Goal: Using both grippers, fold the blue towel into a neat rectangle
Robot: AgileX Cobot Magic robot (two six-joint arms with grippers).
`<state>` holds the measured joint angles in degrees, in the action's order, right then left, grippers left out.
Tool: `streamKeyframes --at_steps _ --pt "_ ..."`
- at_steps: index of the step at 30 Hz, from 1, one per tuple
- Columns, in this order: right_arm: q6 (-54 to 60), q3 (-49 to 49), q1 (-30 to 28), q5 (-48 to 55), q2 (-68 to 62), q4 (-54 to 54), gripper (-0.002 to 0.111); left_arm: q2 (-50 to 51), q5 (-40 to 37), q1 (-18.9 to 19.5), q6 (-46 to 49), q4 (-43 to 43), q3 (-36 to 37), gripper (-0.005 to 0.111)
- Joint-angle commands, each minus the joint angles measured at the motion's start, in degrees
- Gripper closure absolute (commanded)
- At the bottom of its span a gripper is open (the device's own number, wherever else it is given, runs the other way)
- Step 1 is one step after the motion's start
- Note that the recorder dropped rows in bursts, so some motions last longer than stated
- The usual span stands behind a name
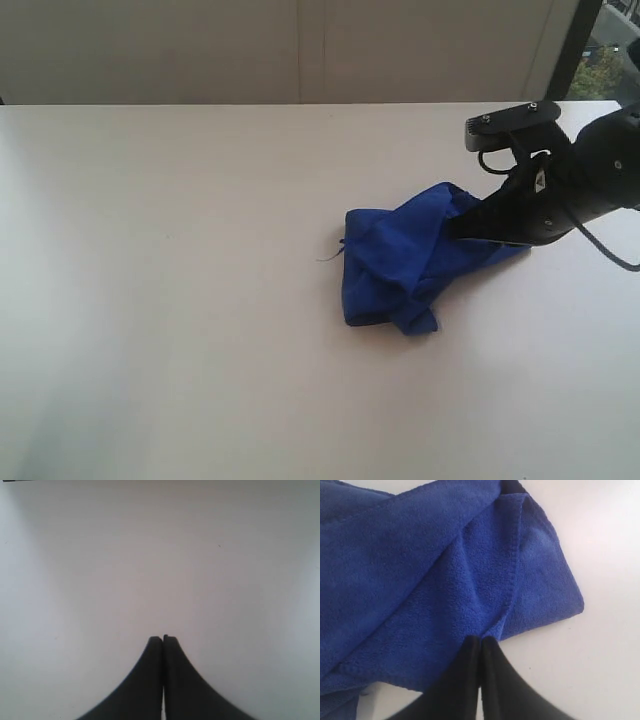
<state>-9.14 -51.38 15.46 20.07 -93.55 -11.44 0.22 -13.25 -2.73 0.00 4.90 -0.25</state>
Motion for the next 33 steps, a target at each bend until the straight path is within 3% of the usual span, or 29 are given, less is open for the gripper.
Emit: streamKeyframes --at_steps 1,14,26,30,33 --pt "-0.3 0.9 -0.3 -2.5 -0.6 0.0 0.108 -0.2 -0.1 -0.2 0.0 0.1 0.3 0.107" --pt "-0.3 0.9 -0.3 -4.5 -0.9 0.0 0.108 -0.2 -0.1 -0.2 0.0 0.1 0.3 0.107" --pt "-0.6 0.9 -0.3 -4.9 -0.9 0.2 0.108 -0.2 19.9 -0.2 -6.9 1.1 0.3 0.107" --pt "-0.6 0.9 -0.3 -4.8 -0.9 0.2 0.108 -0.2 28.0 -0.2 -20.3 1.2 0.3 0.107" --pt "-0.6 0.9 -0.3 -5.0 -0.9 0.2 0.108 0.4 26.1 -0.2 -22.1 -1.0 -3.3 0.107"
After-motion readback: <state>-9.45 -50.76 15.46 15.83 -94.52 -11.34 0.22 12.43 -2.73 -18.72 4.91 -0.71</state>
